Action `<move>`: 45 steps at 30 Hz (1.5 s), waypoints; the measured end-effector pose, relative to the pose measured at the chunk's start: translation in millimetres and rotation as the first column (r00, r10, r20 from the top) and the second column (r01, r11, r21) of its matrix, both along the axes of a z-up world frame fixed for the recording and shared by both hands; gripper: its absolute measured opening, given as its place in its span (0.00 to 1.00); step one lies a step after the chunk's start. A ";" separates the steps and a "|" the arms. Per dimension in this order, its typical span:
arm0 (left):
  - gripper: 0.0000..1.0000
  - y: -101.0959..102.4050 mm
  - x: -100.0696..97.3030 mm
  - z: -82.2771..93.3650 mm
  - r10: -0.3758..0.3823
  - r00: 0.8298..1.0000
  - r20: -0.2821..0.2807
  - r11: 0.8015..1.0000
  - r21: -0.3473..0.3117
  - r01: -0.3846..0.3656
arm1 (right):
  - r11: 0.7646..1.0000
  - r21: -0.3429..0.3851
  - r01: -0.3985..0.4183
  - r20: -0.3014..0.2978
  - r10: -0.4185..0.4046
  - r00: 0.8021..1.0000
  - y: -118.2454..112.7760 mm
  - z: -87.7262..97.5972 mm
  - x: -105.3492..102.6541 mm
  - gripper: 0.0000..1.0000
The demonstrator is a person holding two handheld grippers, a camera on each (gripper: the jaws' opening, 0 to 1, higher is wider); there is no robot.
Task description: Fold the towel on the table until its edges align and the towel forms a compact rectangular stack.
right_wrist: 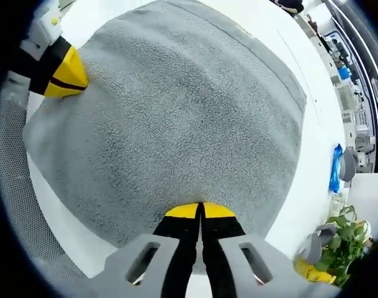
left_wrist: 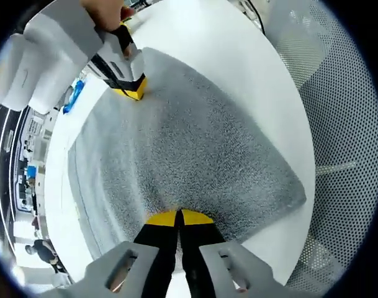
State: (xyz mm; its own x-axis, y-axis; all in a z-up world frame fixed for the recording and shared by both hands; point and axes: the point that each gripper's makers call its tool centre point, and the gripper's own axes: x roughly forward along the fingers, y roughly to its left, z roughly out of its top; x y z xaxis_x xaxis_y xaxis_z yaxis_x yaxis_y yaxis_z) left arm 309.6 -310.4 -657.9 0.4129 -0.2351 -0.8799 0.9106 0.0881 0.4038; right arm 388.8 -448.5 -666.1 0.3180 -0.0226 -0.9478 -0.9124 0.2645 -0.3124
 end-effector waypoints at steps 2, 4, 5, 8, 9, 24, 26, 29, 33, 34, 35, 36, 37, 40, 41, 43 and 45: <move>0.01 0.5 0.5 -0.1 0.017 1.000 -0.006 1.000 -0.016 -0.017 | 1.000 0.013 -0.015 0.032 0.015 0.999 0.2 -0.2 0.2 0.00; 0.01 0.4 0.1 0.1 0.030 1.000 -0.006 0.999 -0.021 -0.030 | 0.999 0.049 0.004 0.055 -0.007 0.998 0.0 1.0 0.6 0.00; 0.01 0.0 0.0 0.0 0.039 0.999 -0.002 0.999 -0.017 -0.039 | 0.998 0.062 0.006 0.062 -0.010 0.998 -0.1 1.2 1.1 0.00; 0.01 -0.4 -0.6 -0.5 0.018 1.000 0.011 1.000 -0.004 -0.018 | 0.996 0.091 0.002 0.089 -0.010 0.996 -1.1 1.3 -0.1 0.00; 0.01 -0.4 0.0 -0.3 0.022 1.000 0.011 1.000 -0.006 -0.022 | 0.995 0.098 -0.016 0.107 0.005 0.994 -0.6 1.5 -1.0 0.00; 0.01 0.5 1.5 0.0 0.102 0.995 -0.018 0.994 -0.038 -0.102 | 0.972 0.225 0.067 0.205 -0.115 0.972 -6.0 3.6 -10.3 0.00; 0.01 0.8 2.4 0.0 0.113 0.993 -0.027 0.992 -0.051 -0.115 | 0.974 0.223 0.049 0.201 -0.095 0.975 -5.2 3.6 -10.0 0.00; 0.01 1.3 3.0 0.1 0.135 0.990 -0.045 0.988 -0.074 -0.138 | 0.973 0.225 0.059 0.180 -0.101 0.978 -5.4 3.3 -7.8 0.00; 0.01 1.2 3.1 0.1 0.148 0.987 -0.056 0.984 -0.087 -0.152 | 0.977 0.207 0.044 0.193 -0.085 0.978 -5.0 2.6 -10.2 0.00; 0.01 1.3 3.0 -0.1 0.148 0.987 -0.058 0.984 -0.090 -0.153 | 0.980 0.196 0.018 0.206 -0.059 0.977 -4.8 2.8 -10.3 0.00; 0.01 1.7 3.3 -0.1 0.147 0.987 -0.058 0.984 -0.090 -0.152 | 0.981 0.196 0.010 0.212 -0.053 0.976 -4.8 2.8 -11.0 0.00; 0.01 1.9 3.6 0.0 0.147 0.987 -0.060 0.984 -0.093 -0.152 | 0.980 0.197 0.002 0.218 -0.046 0.975 -5.0 2.9 -11.0 0.00; 0.01 2.2 4.0 0.1 0.152 0.986 -0.066 0.982 -0.100 -0.158 | 0.980 0.198 -0.005 0.222 -0.040 0.974 -5.3 2.9 -10.9 0.00; 0.01 2.7 4.9 0.7 0.162 0.984 -0.076 0.978 -0.117 -0.170 | 0.978 0.207 -0.019 0.223 -0.029 0.974 -5.3 3.8 -10.6 0.00; 0.01 2.5 5.1 0.6 0.165 0.983 -0.076 0.978 -0.118 -0.174 | 0.976 0.218 -0.012 0.220 -0.037 0.975 -5.3 4.1 -10.7 0.00; 0.01 2.4 5.2 0.2 0.160 0.985 -0.059 0.981 -0.098 -0.166 | 0.973 0.230 -0.004 0.220 -0.048 0.974 -5.2 3.9 -11.6 0.00; 0.01 1.5 5.2 0.5 0.087 0.996 0.006 0.996 -0.011 -0.087 | 0.972 0.234 -0.006 0.227 -0.049 0.973 -5.2 3.9 -13.9 0.00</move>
